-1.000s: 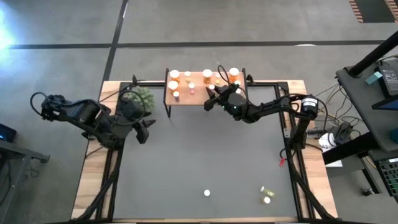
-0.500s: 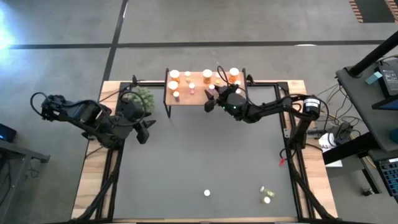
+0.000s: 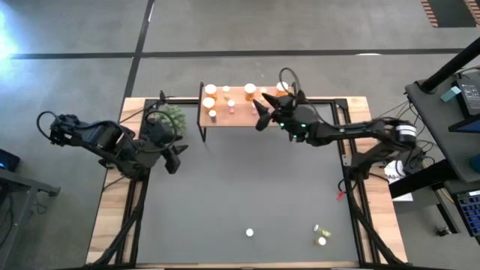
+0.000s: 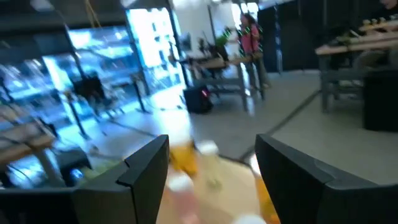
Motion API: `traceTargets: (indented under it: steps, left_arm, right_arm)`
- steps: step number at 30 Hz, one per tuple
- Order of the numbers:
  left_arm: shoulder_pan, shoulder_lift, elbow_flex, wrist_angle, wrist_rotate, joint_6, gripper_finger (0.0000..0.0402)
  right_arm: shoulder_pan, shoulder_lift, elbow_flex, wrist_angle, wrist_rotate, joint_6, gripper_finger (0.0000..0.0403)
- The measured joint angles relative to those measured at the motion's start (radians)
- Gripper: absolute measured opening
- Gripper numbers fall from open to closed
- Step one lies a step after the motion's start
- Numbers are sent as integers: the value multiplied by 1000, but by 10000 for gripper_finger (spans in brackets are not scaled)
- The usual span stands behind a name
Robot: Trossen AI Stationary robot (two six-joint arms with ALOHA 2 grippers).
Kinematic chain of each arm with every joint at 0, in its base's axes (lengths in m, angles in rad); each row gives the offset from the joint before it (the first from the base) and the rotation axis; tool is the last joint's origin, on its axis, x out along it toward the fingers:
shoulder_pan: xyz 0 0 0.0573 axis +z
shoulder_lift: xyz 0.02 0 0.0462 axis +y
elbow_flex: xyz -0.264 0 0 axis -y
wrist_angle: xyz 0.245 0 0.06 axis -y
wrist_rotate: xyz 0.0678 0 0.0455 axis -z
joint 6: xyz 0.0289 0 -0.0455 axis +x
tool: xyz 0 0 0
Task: Pick and place medicine bottles onto shelf by color
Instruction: Put the small orange pill bottle on the shelf
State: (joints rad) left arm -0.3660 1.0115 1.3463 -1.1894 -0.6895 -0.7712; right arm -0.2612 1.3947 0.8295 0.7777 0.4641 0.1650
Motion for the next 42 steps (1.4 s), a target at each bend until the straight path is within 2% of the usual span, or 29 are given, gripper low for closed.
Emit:
traceTargets:
  steps: [4,11,16,20,23,26,30,34,38,40,42]
  left_arm:
    - [0,0,-16,4,-1,0,162]
    - [0,5,-43,3,-2,3,162]
    - [0,9,-44,4,-3,44,162]
    - [0,13,-44,5,-3,46,162]
    - [0,15,-44,6,-3,46,162]
    - [0,18,-44,8,-3,46,162]
    - [0,19,-44,11,-2,45,162]
    - [0,19,-44,55,0,44,162]
    - [0,22,-44,137,2,45,162]
    - [0,29,-44,190,2,45,162]
    - [0,42,-44,241,3,45,162]
  right_arm:
    - [52,-128,0,-66,-21,24,228]
    - [191,-308,1,-316,-178,263,223]
    - [383,-372,1,-364,-165,356,224]
    - [553,-376,3,-431,-62,483,224]
    - [669,-350,67,-701,58,628,224]
    - [752,-295,214,-1134,77,871,224]
    - [846,-170,464,-1692,-39,1123,224]
    - [922,-34,664,-2075,-249,1212,224]
    - [995,62,782,-2299,-458,1229,224]
    - [1024,83,814,-2344,-544,1230,224]
    - [1053,86,824,-2343,-585,1250,224]
